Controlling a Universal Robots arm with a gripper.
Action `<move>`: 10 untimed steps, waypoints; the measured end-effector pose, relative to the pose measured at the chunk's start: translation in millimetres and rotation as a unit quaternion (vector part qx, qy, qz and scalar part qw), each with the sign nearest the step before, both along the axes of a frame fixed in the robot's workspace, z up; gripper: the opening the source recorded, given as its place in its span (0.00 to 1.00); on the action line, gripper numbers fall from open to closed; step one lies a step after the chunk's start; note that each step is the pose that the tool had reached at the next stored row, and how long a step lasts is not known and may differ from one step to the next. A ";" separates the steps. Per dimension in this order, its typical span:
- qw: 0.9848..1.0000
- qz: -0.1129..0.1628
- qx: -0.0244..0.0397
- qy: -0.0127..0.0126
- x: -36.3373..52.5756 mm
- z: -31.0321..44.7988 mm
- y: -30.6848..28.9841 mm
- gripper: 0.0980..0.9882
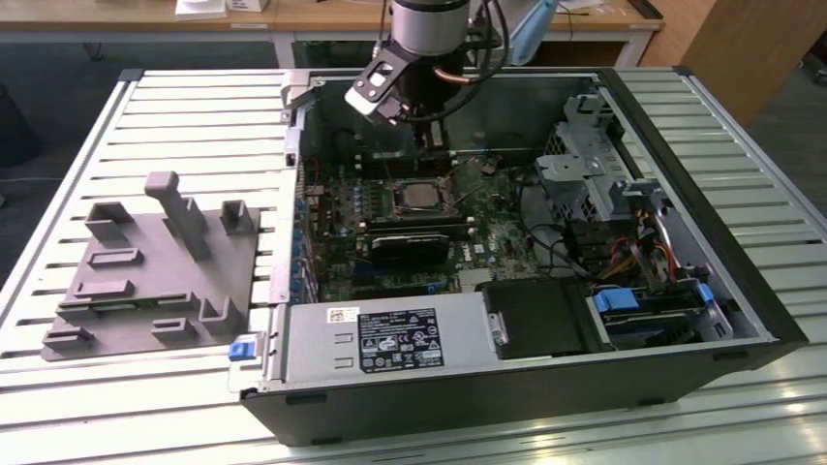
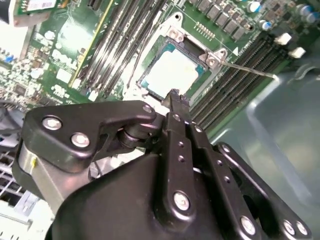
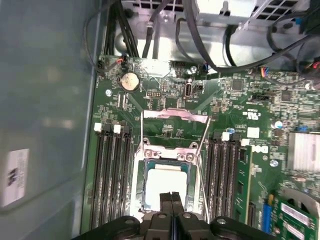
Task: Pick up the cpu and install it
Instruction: 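Close the cpu cover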
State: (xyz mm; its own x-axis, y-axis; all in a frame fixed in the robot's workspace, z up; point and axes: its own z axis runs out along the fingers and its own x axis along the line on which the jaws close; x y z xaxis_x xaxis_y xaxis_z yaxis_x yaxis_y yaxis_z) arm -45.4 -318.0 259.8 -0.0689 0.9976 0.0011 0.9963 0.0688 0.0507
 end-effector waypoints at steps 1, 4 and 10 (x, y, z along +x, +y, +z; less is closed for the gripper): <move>1.000 0.000 0.000 0.000 0.1 0.8 0.0 0.01; 1.000 0.000 0.000 0.001 0.1 0.8 -1.7 0.01; 1.000 0.000 0.000 0.007 13.7 0.0 -3.7 0.01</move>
State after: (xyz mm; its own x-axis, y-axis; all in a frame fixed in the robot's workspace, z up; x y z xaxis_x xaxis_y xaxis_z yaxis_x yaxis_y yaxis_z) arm -31.7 -321.7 259.8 -0.0688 0.9976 0.0023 0.9970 0.0686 0.0359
